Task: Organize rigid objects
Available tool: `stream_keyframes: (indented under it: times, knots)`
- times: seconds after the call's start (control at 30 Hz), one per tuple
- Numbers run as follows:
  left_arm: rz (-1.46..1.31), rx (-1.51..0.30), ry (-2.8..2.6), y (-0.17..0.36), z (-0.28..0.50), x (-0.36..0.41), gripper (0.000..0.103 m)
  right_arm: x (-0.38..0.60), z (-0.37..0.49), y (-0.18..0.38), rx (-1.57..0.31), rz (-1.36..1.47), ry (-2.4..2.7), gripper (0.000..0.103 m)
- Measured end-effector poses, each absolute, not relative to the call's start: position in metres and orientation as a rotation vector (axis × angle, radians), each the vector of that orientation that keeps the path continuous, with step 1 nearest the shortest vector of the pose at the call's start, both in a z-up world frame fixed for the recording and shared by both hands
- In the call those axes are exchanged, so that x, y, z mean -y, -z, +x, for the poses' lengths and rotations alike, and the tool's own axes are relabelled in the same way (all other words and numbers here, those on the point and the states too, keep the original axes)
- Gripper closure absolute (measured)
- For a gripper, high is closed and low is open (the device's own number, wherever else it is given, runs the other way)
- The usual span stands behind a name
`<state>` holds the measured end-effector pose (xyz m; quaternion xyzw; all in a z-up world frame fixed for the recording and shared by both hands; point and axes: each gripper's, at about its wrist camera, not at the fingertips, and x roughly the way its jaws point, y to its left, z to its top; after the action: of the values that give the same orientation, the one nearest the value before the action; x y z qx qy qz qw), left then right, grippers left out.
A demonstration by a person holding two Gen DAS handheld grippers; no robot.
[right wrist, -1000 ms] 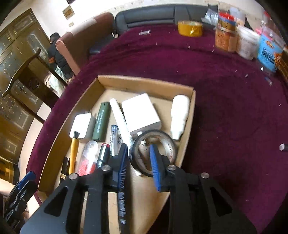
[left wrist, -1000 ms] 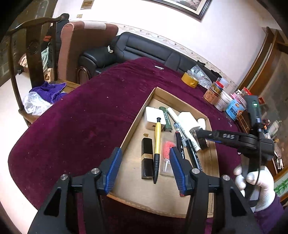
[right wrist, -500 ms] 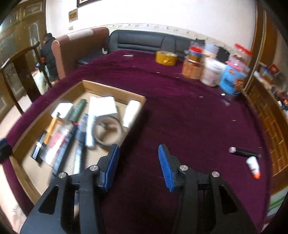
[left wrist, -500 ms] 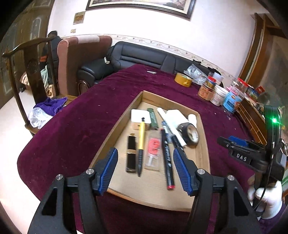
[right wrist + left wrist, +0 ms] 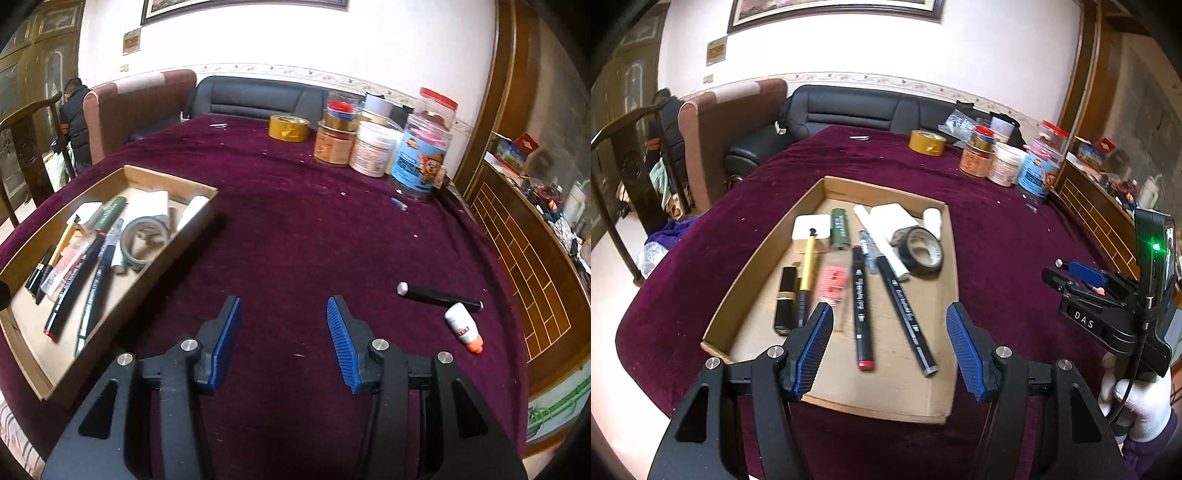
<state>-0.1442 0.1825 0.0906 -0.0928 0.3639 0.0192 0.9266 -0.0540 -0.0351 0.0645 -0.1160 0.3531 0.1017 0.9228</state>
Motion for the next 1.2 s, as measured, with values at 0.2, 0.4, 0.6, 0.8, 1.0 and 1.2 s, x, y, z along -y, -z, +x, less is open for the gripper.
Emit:
stream_keyframes:
  times: [0.2,0.4,0.6,0.8,1.0,1.2]
  knots:
    - [-0.161,-0.743,-0.031,-0.093,-0.144,-0.163,0.045,0.054,-0.051,-0.061,-0.728,-0.220,-0.185,0.057]
    - [-0.177,-0.529,-0.191,-0.125,-0.167,-0.167,0.031,0.066,-0.051,-0.058,-0.731,-0.205,-0.181,0.057]
    - [-0.160,-0.214,-0.384,-0.167,-0.208,-0.176,0.001,0.068,-0.052,-0.055,-0.737,-0.182,-0.202,0.057]
    - [-0.189,-0.348,-0.350,-0.161,-0.184,-0.193,0.001,0.058,-0.064,-0.057,-0.730,-0.170,-0.235,0.057]
    - [-0.237,-0.536,-0.358,-0.126,-0.164,-0.193,0.001,0.035,-0.097,-0.057,-0.707,-0.193,-0.237,0.041]
    - [-0.202,-0.658,-0.390,-0.096,-0.155,-0.183,0.001,-0.009,-0.132,-0.054,-0.666,-0.323,-0.266,0.040]
